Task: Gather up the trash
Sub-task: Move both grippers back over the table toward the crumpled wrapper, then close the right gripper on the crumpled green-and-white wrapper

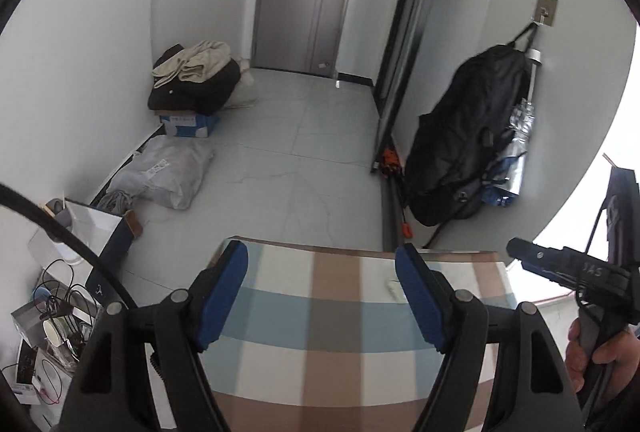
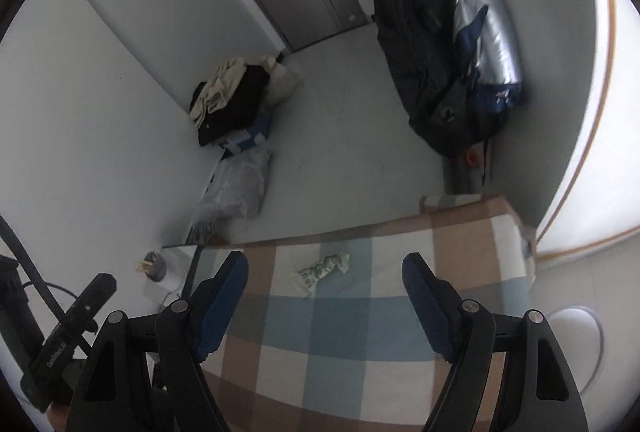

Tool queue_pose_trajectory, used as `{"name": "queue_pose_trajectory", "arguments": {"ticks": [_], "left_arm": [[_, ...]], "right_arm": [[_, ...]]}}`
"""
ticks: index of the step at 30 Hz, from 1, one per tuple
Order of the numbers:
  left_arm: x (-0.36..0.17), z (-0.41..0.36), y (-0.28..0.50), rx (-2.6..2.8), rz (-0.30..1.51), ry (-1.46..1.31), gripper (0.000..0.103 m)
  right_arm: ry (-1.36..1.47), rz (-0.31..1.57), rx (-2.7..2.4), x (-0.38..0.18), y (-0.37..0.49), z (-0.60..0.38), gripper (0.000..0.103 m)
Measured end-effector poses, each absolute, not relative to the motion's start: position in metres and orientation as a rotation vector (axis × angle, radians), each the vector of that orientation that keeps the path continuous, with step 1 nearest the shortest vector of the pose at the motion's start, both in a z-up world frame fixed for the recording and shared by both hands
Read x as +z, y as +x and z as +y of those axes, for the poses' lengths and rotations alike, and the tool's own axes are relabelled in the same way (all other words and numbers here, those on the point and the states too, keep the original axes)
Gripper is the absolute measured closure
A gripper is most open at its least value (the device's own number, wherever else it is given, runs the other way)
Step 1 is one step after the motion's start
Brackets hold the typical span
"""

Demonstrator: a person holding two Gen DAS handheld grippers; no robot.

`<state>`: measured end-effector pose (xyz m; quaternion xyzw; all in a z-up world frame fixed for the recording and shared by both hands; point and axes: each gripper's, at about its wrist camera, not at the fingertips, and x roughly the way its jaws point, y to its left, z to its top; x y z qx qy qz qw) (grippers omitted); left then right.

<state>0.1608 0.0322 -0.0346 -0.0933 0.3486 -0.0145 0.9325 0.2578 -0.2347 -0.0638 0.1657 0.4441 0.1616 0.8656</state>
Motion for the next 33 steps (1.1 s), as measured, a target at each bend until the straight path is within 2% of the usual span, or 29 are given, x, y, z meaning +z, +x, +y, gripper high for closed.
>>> {"name": "queue_pose_trajectory", "arguments": {"ticks": [5,7,9,10,15,17,19,21,22,28,33], "left_arm": [[-0.052,0.053,0.168,-0.014,0.722,-0.231,0.03],[-0.055,0.06,0.17,-0.017,0.726,-0.243,0.029],[-0.06,0.065,0.173,0.004,0.739,-0.228,0.022],[-0.062,0.066,0.175,0.014,0.746,-0.224,0.018],[-0.068,0.078,0.179,0.004,0.785,-0.265,0.018],[-0.07,0.081,0.18,0.008,0.797,-0.27,0.018],[-0.073,0.086,0.179,0.005,0.809,-0.286,0.018],[-0.076,0.088,0.179,0.009,0.822,-0.293,0.018],[-0.076,0.088,0.179,0.012,0.825,-0.293,0.018],[-0.078,0.089,0.18,0.015,0.834,-0.3,0.018],[-0.083,0.085,0.181,0.005,0.858,-0.286,0.018]], "right_arm": [[0.44,1.028,0.335,-0.114,0.29,-0.207,0.025],[0.424,1.065,0.291,-0.127,0.3,-0.195,0.029],[0.41,1.097,0.259,-0.137,0.309,-0.185,0.035],[0.382,1.101,0.237,-0.141,0.312,-0.178,0.035],[0.141,1.084,0.106,-0.154,0.31,-0.14,0.044],[0.042,1.074,0.091,-0.156,0.305,-0.127,0.045],[-0.042,1.049,0.087,-0.157,0.298,-0.118,0.051],[-0.091,1.025,0.101,-0.159,0.291,-0.113,0.071],[-0.103,1.014,0.117,-0.159,0.288,-0.111,0.077],[-0.071,1.01,0.158,-0.161,0.284,-0.116,0.082],[-0.047,1.008,0.195,-0.151,0.275,-0.119,0.094]]}}
